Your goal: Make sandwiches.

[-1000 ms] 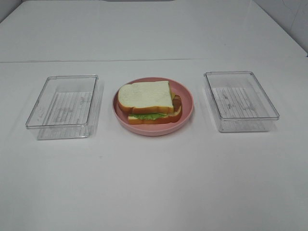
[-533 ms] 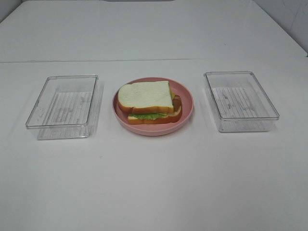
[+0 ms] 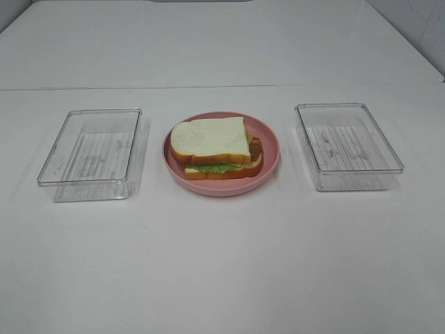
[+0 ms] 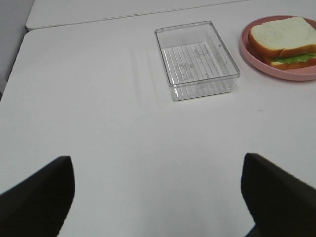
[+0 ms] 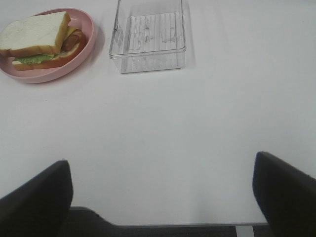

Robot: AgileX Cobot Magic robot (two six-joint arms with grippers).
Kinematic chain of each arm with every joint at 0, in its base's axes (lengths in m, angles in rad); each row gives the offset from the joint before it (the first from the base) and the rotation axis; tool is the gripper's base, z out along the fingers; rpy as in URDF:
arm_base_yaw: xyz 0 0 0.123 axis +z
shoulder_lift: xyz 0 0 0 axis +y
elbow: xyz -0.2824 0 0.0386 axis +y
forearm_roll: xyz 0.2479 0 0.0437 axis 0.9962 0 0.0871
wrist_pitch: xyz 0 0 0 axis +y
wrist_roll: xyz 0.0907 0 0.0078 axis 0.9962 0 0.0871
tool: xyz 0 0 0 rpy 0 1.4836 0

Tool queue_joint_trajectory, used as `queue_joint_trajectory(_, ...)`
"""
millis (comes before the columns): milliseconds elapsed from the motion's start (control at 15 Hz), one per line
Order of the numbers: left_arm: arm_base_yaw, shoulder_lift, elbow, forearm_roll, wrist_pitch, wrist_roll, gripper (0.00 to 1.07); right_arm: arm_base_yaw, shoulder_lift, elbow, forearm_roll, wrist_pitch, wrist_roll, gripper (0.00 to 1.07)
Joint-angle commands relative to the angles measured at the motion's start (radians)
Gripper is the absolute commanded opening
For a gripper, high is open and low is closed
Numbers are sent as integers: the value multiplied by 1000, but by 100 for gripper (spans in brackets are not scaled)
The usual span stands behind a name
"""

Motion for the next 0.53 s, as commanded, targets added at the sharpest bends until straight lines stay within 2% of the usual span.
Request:
queue_joint_trajectory(67,3,-20,3,-3,-5,-7,84,-3,-26,4,0,-8,-4,94)
queue_joint_trajectory(533,3,-20,3,-6,-5,-10,84,-3,-26,4,0,-8,-4,94)
